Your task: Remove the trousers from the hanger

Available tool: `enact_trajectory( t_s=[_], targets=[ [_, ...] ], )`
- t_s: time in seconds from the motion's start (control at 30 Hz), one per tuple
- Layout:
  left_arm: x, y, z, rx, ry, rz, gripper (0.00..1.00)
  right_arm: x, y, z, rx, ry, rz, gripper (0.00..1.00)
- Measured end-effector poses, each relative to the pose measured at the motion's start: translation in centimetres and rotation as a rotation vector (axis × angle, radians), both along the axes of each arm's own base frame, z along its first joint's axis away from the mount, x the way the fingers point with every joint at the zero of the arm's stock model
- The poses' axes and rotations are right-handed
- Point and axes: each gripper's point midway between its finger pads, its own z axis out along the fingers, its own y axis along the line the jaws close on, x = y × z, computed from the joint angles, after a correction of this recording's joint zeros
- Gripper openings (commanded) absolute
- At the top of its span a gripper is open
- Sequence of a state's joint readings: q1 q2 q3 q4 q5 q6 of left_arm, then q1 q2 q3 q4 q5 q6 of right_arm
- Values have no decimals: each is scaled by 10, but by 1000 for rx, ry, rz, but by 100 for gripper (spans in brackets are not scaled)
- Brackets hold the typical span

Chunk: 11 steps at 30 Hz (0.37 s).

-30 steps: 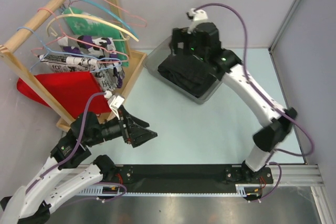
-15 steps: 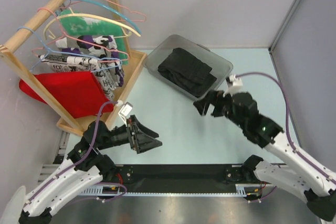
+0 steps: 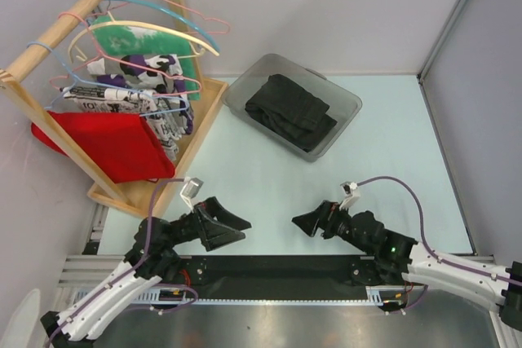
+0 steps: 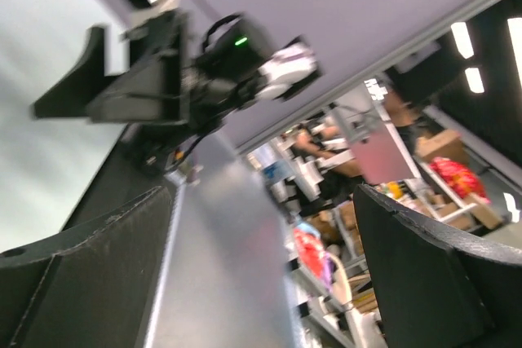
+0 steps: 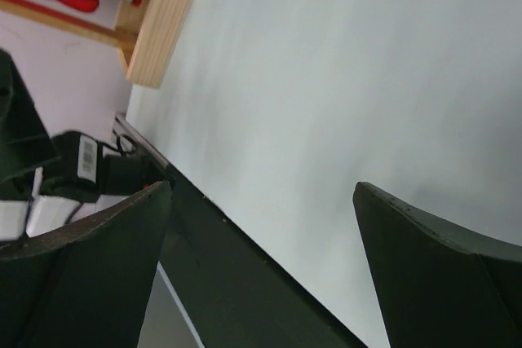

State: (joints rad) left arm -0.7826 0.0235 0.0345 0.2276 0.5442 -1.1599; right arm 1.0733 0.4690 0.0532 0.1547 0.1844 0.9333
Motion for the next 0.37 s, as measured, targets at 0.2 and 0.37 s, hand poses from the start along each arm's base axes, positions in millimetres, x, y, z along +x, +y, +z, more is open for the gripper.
enact_trajectory(
  t_s=[0.2,0.37],
  targets=[
    [-10,8,39,-148,-35,-30,100,14,-8,29,159,-1,-126,100],
    [-13,10,45,-170,-57,-39,100,18,-14,51,263,-7,-175,100]
  ],
)
